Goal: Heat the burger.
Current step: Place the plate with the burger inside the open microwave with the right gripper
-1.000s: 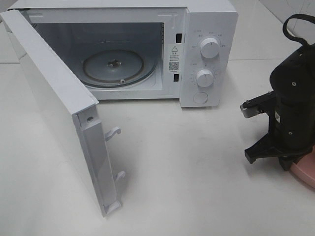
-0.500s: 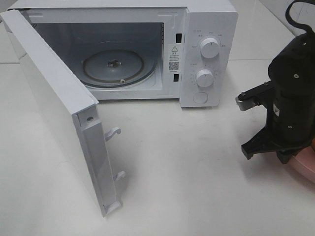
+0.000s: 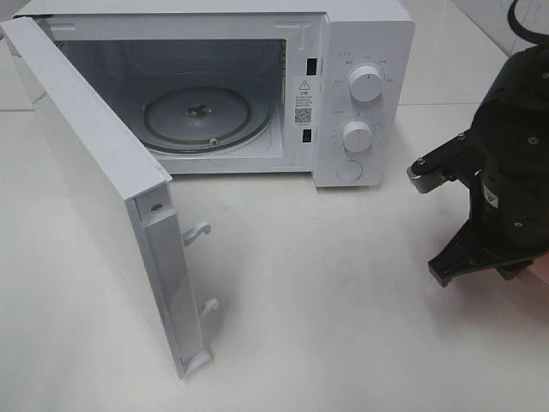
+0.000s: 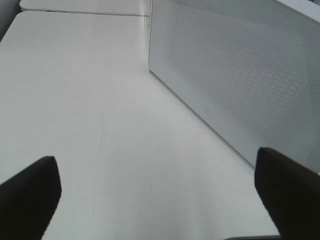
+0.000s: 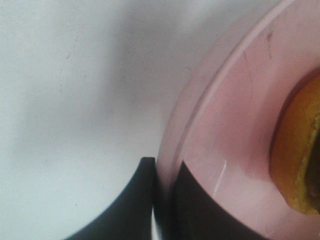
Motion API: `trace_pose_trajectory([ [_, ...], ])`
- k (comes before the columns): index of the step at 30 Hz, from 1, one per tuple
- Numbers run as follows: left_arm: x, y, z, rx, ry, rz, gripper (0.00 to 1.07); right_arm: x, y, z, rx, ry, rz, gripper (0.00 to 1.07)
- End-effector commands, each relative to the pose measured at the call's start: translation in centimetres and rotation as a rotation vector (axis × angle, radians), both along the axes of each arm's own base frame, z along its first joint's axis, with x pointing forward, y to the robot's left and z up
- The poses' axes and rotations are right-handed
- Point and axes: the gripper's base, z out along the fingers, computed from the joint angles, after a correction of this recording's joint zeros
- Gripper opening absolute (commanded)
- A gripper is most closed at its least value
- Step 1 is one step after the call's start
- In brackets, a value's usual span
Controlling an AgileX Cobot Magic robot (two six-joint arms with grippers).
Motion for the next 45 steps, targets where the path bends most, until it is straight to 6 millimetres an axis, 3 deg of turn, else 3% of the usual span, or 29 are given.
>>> trace_pose_trajectory([
  [1, 0.0, 0.0, 0.0, -0.008, -0.003, -0.001, 0.98, -1.5, -0.9, 0.6, -0.054, -0.017, 0.013, 0.0],
  [15, 0.0, 0.0, 0.0, -0.008, -0.003, -0.001, 0.98, -5.1, 0.0, 1.6, -0.064, -0.036, 0.104, 0.0],
  [27, 0.0, 0.0, 0.0, -0.008, -0.003, -0.001, 0.98, -7.6, 2.4, 2.7, -0.121, -0.046, 0.248, 0.0],
  [45, 0.0, 0.0, 0.0, -0.008, -0.003, -0.001, 0.98, -10.2, 5.1, 3.0, -0.16, -0.052, 0.413, 0.0],
])
